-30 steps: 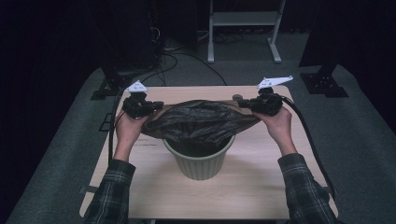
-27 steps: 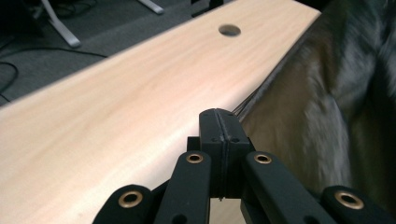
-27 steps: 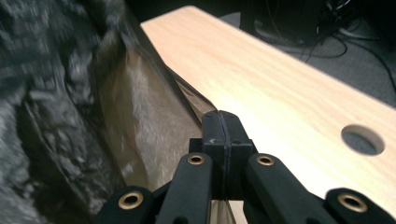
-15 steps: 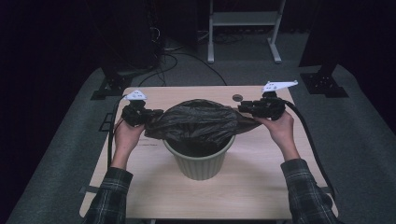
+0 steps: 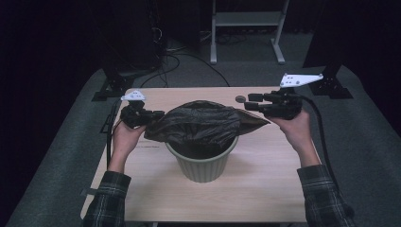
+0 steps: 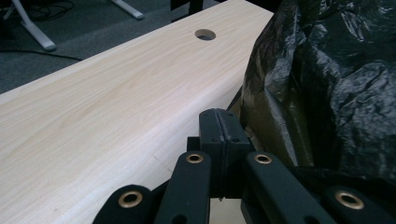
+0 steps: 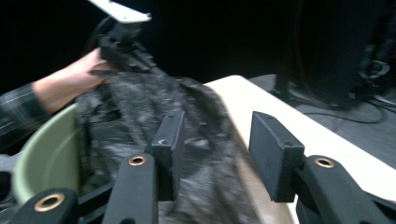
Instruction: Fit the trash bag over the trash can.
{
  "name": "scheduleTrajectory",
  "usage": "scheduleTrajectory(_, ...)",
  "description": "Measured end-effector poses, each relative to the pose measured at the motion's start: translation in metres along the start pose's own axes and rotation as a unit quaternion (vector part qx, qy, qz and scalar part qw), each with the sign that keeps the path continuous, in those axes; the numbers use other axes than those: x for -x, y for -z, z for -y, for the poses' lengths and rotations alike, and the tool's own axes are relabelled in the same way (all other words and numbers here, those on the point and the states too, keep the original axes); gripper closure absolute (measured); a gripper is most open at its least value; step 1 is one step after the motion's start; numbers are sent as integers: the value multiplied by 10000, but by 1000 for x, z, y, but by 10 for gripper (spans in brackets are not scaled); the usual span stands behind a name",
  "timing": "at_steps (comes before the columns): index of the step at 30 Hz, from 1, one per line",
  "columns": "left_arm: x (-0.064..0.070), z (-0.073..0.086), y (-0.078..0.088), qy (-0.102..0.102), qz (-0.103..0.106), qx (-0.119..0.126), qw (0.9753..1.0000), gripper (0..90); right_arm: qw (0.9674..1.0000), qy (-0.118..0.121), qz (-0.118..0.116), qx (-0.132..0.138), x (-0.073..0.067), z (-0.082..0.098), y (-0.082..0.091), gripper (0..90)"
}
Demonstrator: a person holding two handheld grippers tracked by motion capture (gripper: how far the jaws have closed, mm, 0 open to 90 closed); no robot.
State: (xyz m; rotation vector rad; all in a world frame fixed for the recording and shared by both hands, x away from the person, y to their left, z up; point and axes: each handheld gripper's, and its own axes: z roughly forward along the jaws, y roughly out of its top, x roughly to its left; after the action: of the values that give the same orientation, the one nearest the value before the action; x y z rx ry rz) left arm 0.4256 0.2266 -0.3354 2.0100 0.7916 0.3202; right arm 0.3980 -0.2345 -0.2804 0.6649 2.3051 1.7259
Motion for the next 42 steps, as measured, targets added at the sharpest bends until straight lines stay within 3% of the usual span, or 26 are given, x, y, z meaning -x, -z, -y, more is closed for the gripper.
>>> scheduleTrajectory(6, 2, 0, 1, -34, 5, -13, 10000, 900, 9990, 160, -361, -209, -14, 5, -17, 531)
scheduleTrajectory(10, 3, 0, 3, -35, -2, -28, 10000, 900, 9978, 365, -199, -509, -19, 10, -25, 522)
scheduleTrajectory(17, 1, 1, 4, -27, -10, -54, 10000, 900, 9981, 281, 11, -556, -10, 20, -16, 525)
scheduleTrajectory(21, 3, 1, 4, -45, -11, -71, 10000, 900, 9975, 127, 110, -684, -1, 25, -16, 687)
scheduleTrajectory(24, 3, 1, 4, -46, -27, -100, 9999, 900, 9968, 130, 90, -779, 0, 27, -18, 867)
scheduleTrajectory(26, 2, 2, 4, -51, -23, -132, 9999, 900, 9974, 164, 38, -694, -3, 26, -17, 897)
scheduleTrajectory(35, 2, 11, 9, 13, -20, -128, 9999, 900, 9972, 320, -355, -572, -34, 31, -3, 899)
scheduleTrajectory(42, 3, 17, 13, 45, -3, -147, 9999, 900, 9945, 421, -719, -632, -62, 48, 2, 899)
